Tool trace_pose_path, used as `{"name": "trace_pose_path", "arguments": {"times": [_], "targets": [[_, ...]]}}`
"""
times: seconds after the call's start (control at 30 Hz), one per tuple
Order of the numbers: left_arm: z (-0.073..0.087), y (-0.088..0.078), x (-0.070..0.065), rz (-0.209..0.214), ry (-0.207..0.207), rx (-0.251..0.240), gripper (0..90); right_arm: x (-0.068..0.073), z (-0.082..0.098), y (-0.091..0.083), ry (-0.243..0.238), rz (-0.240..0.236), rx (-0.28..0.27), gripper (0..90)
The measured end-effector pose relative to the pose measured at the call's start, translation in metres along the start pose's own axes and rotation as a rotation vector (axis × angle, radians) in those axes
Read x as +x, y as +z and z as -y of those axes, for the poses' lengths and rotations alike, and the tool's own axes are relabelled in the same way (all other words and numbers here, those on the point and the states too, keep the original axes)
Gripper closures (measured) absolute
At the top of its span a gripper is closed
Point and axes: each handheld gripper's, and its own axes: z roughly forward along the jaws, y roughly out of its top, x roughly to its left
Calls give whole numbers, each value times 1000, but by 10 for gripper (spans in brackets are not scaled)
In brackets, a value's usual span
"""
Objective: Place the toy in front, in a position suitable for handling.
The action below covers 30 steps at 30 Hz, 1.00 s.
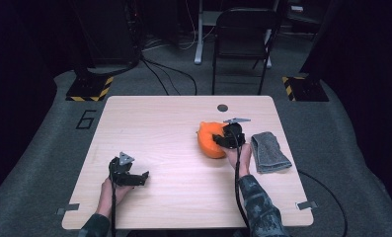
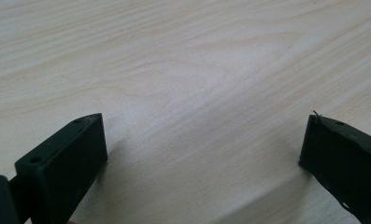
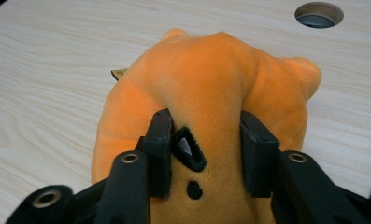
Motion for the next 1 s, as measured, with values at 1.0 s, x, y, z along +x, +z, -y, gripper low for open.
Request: {"name": "trace_pose_path", "arguments": {"times": [1.0], "targets": [[0, 0, 0, 1, 1, 0, 5, 10, -7, -46, -344, -292, -76, 666]]}}
